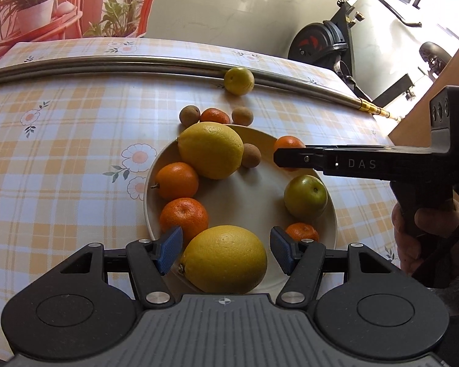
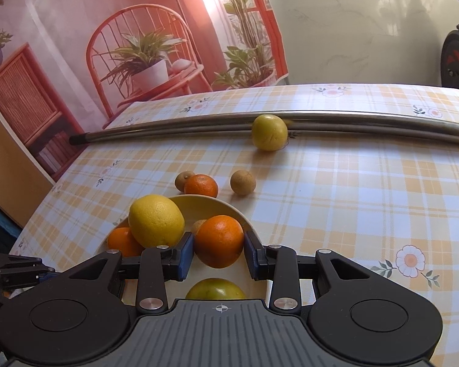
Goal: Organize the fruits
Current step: 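Lower the lemon onto the plate with the left tool while the right tool releases the orange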
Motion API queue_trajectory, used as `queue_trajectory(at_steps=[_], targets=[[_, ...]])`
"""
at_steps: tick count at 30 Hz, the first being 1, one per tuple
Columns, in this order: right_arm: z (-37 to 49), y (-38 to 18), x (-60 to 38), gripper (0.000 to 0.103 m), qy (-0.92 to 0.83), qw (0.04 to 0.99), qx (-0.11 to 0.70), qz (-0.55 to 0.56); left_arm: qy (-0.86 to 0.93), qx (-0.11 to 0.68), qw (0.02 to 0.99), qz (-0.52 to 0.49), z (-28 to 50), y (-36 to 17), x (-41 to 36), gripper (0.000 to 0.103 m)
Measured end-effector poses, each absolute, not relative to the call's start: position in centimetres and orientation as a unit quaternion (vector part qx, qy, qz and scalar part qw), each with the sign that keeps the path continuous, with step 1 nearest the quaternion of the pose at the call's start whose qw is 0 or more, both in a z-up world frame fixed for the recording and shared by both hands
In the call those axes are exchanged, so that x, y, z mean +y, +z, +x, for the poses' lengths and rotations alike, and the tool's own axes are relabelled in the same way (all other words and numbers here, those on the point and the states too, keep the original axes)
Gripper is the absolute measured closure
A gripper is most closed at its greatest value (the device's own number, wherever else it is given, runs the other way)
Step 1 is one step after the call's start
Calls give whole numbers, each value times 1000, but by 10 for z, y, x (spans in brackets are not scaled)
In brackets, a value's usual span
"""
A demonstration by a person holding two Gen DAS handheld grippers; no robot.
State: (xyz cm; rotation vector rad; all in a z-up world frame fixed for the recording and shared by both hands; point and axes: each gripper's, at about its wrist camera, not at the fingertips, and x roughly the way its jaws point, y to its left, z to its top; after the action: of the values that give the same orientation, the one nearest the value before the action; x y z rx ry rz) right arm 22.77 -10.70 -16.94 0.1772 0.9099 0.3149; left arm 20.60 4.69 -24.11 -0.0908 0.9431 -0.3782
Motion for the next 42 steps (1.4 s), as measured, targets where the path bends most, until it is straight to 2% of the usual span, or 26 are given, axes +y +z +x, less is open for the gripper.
queue_trajectory(at_steps=[21, 42], targets=[[247, -190, -95, 70, 149, 866, 470, 87, -134, 386, 908, -92, 218, -209, 71, 37], [247, -168, -108, 66, 147, 886, 431, 93, -120, 374, 915, -92, 233, -201, 77, 38]])
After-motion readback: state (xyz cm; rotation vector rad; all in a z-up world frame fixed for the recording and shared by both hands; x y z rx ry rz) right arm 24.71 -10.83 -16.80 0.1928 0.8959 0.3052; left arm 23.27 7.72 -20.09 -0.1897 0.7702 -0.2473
